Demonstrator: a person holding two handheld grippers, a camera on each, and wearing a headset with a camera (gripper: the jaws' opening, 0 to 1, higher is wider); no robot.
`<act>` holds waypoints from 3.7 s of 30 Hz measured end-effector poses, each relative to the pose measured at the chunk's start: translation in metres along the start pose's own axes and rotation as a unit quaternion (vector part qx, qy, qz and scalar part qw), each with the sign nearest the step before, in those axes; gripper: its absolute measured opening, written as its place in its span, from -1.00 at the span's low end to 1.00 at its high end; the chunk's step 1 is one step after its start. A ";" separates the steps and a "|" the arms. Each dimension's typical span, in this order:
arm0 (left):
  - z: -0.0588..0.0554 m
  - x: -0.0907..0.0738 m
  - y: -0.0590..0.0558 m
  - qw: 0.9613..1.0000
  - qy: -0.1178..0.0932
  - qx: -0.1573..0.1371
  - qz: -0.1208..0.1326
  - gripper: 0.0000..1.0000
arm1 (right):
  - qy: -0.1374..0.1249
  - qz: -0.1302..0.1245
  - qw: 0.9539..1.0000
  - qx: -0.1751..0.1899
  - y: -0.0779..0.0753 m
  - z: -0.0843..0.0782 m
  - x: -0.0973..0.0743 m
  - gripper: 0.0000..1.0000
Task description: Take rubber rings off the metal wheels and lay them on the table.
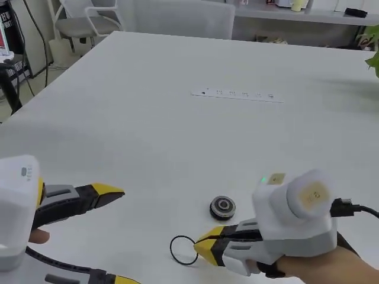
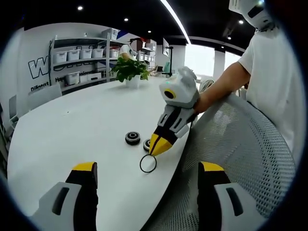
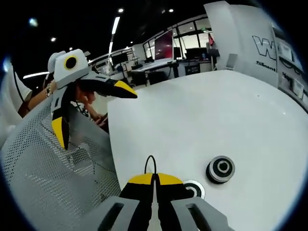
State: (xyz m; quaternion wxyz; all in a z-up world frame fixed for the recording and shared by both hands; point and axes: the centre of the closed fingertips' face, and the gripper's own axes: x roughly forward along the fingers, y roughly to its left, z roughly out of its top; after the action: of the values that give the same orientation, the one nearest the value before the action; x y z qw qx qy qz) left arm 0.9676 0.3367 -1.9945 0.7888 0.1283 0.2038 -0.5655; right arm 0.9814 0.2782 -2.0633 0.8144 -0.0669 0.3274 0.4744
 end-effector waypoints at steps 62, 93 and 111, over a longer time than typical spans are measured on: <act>0.003 -0.001 -0.003 0.999 0.006 0.033 -0.003 0.60 | -0.148 -0.081 0.984 0.052 -0.060 0.066 -0.076 -0.78; 0.113 0.032 0.008 0.982 -0.034 0.179 -0.048 0.47 | -0.006 -0.075 0.996 0.044 -0.079 -0.019 -0.058 -0.71; 0.089 0.110 -0.011 0.985 -0.046 0.122 -0.111 0.06 | 0.061 -0.018 0.998 -0.011 -0.051 -0.040 -0.042 -0.66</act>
State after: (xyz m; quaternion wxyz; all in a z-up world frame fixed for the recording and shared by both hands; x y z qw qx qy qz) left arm 1.0035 0.2023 -1.9662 0.7079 0.1738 0.1104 -0.6757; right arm 0.9901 0.2031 -2.0799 0.8006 -0.1111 0.3698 0.4582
